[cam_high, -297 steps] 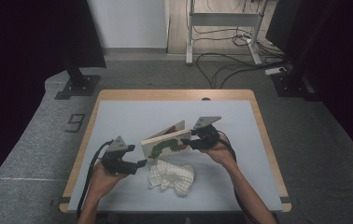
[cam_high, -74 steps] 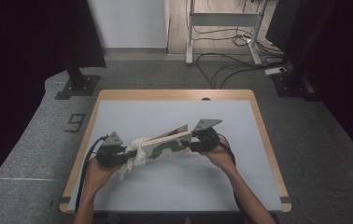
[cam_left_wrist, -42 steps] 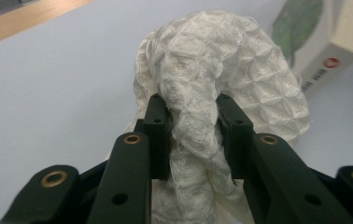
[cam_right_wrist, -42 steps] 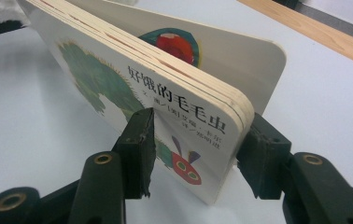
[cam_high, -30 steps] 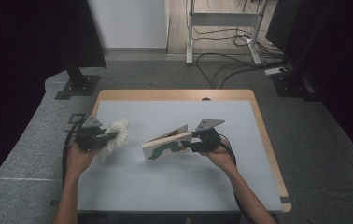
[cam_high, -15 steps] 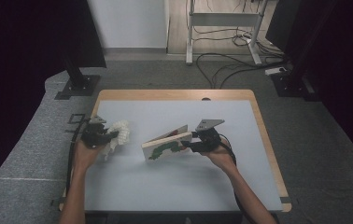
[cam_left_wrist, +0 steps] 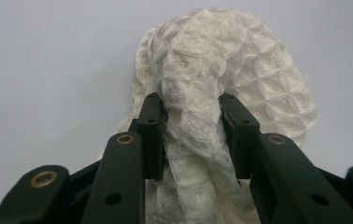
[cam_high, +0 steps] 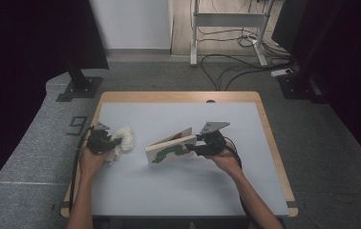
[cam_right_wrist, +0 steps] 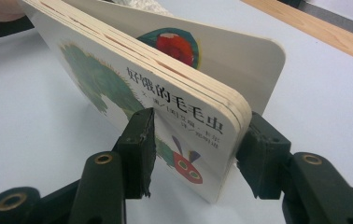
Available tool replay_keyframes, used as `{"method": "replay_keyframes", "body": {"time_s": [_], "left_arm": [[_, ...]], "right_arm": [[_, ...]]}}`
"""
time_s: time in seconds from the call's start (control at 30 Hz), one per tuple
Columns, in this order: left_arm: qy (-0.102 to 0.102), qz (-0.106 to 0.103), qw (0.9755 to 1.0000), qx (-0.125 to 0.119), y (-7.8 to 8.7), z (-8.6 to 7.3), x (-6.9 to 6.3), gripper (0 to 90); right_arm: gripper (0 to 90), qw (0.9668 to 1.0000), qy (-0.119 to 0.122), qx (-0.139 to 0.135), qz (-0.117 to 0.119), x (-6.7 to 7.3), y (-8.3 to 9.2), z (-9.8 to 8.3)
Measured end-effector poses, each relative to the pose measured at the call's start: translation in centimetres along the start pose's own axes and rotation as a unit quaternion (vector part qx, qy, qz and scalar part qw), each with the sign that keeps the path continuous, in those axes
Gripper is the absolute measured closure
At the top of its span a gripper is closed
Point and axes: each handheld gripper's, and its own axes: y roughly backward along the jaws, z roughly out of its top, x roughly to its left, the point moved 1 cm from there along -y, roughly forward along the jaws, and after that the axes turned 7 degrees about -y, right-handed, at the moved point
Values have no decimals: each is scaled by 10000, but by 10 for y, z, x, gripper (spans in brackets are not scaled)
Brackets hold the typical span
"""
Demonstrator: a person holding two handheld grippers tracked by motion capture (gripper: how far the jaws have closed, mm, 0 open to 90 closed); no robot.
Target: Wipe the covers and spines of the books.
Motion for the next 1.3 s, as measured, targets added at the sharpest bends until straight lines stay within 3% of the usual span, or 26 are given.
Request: {"method": "replay_keyframes", "body": {"time_s": [0.07,0.2,0.27,0.53,0.73,0.97,1.13,1.3], "left_arm": [[59,-22,10000,9,1,0,1,626],[168,-6,9999,-20,4,1,3,464],[157,-2,9999,-28,7,1,3,377],[21,-58,9997,-218,30,7,-4,207],[-115,-241,9992,-295,48,13,-18,184],[-443,-536,9967,-422,62,16,-44,229],[-746,-727,9935,-459,64,19,-66,255],[-1114,-1050,9874,-397,56,19,-90,287]], "right_arm": [[489,10000,0,0,-1,0,0,0],[489,10000,-5,-3,4,0,0,0],[489,10000,-5,0,4,0,0,0],[483,10000,-3,8,2,0,0,0],[480,10000,-5,21,2,0,0,1],[480,10000,-26,34,-8,0,-1,1],[479,10000,-34,40,-21,0,-1,2],[479,10000,-43,41,-13,0,-1,1]]}}
